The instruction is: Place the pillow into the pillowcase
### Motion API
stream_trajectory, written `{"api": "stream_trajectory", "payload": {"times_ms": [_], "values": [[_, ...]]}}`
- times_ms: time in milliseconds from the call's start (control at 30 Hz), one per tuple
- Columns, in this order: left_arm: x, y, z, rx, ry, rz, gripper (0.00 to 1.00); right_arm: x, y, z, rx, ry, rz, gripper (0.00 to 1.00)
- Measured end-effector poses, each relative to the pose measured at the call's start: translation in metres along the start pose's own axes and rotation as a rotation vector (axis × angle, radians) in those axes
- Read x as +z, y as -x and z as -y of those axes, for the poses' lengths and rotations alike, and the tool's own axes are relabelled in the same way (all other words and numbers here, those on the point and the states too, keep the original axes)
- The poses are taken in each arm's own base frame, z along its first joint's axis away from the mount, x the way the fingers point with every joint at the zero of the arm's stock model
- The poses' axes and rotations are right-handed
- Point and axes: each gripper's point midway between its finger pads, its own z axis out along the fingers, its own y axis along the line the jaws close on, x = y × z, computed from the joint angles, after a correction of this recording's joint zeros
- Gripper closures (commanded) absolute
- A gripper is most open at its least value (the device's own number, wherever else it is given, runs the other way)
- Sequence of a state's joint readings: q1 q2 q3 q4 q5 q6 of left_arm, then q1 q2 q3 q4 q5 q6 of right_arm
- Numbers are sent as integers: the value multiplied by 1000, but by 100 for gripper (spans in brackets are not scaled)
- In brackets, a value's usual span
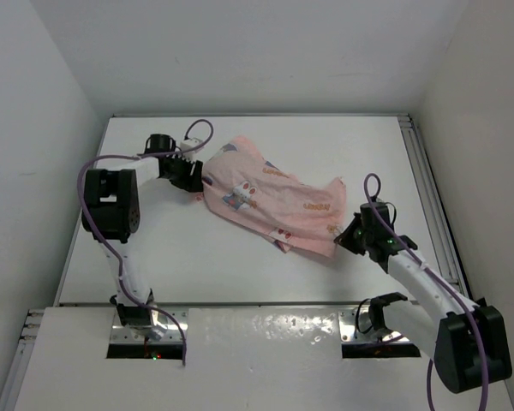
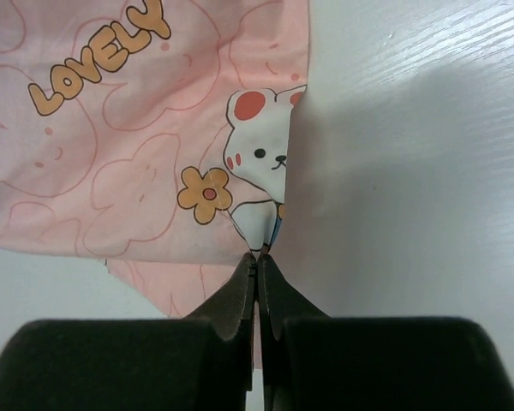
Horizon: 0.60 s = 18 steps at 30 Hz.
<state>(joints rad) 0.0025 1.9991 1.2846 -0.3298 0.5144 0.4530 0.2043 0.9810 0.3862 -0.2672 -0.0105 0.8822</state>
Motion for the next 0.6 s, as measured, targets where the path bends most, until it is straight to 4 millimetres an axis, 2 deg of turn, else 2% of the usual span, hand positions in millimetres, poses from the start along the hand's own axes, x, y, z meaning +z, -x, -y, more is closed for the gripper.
{"api": "stream_trajectory", "payload": {"times_ms": [33,67,100,200,367,433,500,600], "values": [[4,3,0,-14,-6,1,69,0,0,1,1,-3,3,100],[8,7,1,-28,-16,5,79,-1,1,1,1,-5,7,100],[11,8,1,-42,-26,4,100,-2,2,1,3,-3,12,100],[17,11,6,-71,-65,3,100,-4,7,-1,7,4,30,100],[4,-3,9,-135,-105,-32,100,-5,14,2,20,-6,47,100],[-11,-11,8,-153,-114,-63,100,-7,21,2,23,-6,55,100],[-27,-12,3,-137,-97,-91,100,-13,36,-2,16,-7,85,100],[-70,11,-19,-33,-20,-107,100,-26,78,-20,-4,12,156,100]]}}
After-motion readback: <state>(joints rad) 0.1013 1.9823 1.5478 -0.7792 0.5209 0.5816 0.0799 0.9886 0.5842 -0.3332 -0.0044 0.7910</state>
